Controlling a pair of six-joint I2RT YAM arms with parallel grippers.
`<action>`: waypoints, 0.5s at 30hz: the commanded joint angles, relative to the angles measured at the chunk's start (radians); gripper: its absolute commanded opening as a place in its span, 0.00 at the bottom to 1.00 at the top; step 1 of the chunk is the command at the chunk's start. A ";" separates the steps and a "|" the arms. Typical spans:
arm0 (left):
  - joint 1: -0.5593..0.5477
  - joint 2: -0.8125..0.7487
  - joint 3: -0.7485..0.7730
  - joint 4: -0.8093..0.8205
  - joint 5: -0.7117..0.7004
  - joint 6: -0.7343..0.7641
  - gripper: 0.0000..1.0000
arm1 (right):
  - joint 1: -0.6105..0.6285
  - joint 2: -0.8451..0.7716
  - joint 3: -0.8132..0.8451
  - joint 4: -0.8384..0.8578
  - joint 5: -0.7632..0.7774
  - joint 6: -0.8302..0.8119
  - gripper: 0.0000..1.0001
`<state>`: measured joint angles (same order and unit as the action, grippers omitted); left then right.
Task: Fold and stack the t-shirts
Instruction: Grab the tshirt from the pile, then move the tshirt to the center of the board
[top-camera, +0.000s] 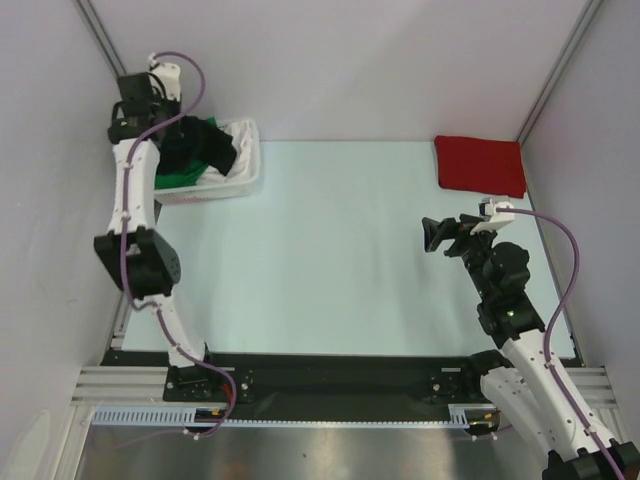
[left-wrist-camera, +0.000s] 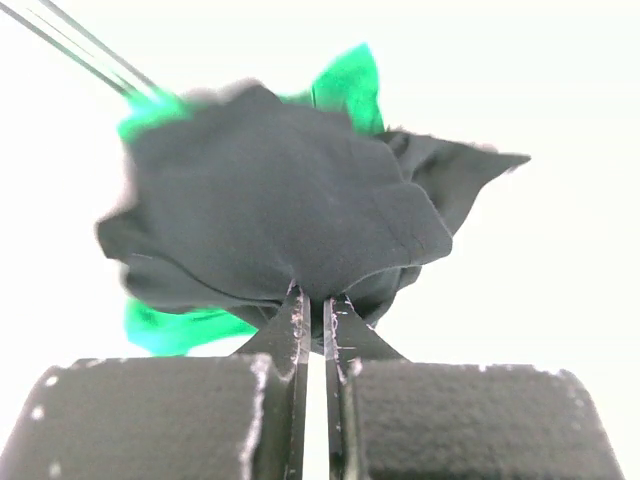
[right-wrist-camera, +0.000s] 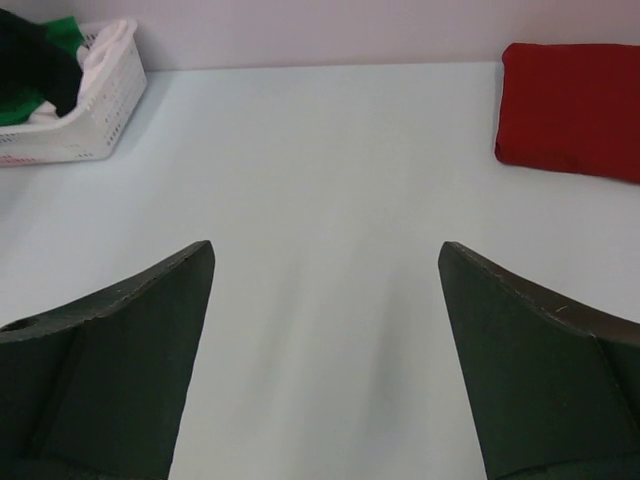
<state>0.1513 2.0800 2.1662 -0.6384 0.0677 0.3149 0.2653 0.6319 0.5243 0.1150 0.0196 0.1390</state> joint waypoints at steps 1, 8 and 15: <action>-0.013 -0.390 -0.018 -0.024 0.194 -0.051 0.00 | 0.006 -0.001 0.068 0.018 -0.042 0.036 1.00; -0.024 -0.740 -0.046 -0.200 0.434 -0.046 0.00 | 0.026 0.006 0.137 0.026 -0.159 0.080 1.00; -0.067 -0.929 -0.143 -0.280 0.644 -0.071 0.00 | 0.034 0.017 0.204 0.011 -0.271 0.112 1.00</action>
<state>0.1001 1.1076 2.0888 -0.8268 0.5686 0.2699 0.2935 0.6460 0.6773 0.1104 -0.1768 0.2211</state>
